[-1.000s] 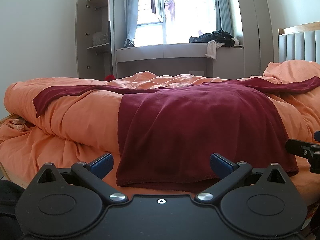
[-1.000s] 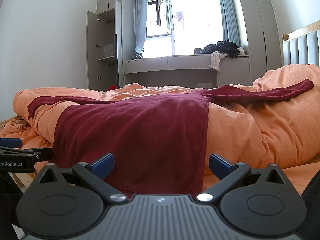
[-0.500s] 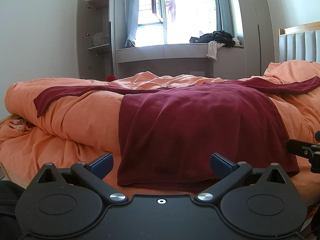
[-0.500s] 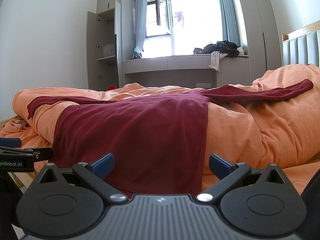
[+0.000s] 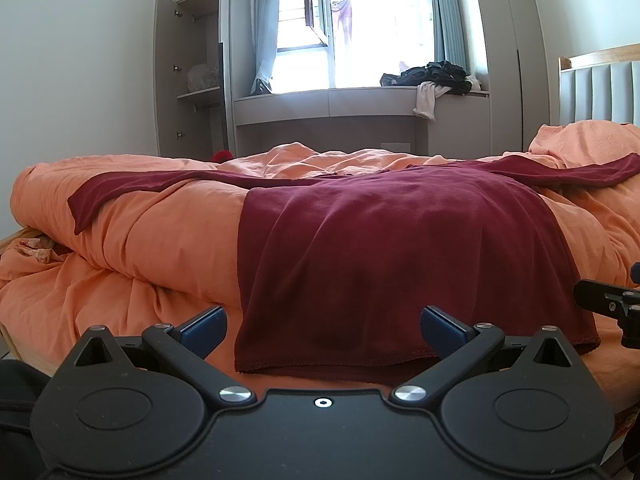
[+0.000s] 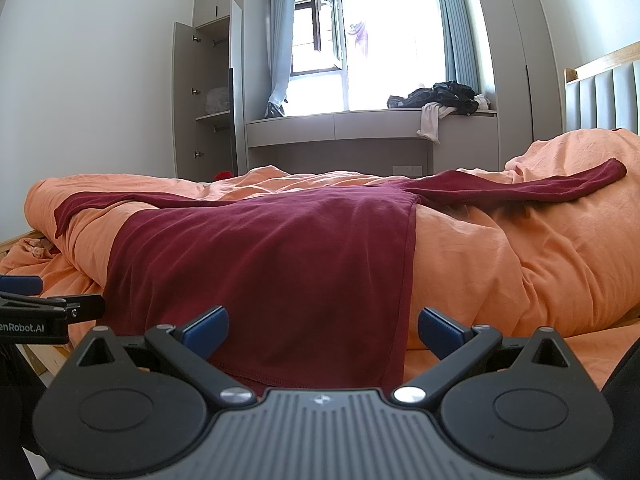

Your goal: Fold small clothes

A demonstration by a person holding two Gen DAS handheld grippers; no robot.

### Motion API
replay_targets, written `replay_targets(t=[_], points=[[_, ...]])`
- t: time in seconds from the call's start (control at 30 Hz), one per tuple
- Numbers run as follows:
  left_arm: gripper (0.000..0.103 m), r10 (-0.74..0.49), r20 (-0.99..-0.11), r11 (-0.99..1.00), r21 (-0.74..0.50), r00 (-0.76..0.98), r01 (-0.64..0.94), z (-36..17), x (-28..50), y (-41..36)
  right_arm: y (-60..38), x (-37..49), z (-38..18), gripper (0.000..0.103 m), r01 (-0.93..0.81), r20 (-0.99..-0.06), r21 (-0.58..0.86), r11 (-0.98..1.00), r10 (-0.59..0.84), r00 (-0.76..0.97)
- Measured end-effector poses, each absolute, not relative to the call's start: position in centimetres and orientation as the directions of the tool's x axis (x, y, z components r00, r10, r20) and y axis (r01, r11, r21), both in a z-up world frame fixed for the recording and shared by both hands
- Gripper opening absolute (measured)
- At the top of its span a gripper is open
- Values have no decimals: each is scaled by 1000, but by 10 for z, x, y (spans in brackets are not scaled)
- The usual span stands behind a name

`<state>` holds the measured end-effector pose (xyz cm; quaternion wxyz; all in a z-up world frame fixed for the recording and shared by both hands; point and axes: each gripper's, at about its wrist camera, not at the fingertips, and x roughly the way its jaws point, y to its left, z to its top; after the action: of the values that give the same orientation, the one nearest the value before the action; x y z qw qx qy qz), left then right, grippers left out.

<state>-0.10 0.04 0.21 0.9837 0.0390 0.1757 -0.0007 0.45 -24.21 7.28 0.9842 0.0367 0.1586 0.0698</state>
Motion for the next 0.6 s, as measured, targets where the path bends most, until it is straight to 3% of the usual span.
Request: replay_targets(t=[0.6], points=[[103, 20, -354, 997, 80, 935, 8, 2, 2, -1, -244, 5, 73, 103, -124, -310, 96, 988, 148, 939]])
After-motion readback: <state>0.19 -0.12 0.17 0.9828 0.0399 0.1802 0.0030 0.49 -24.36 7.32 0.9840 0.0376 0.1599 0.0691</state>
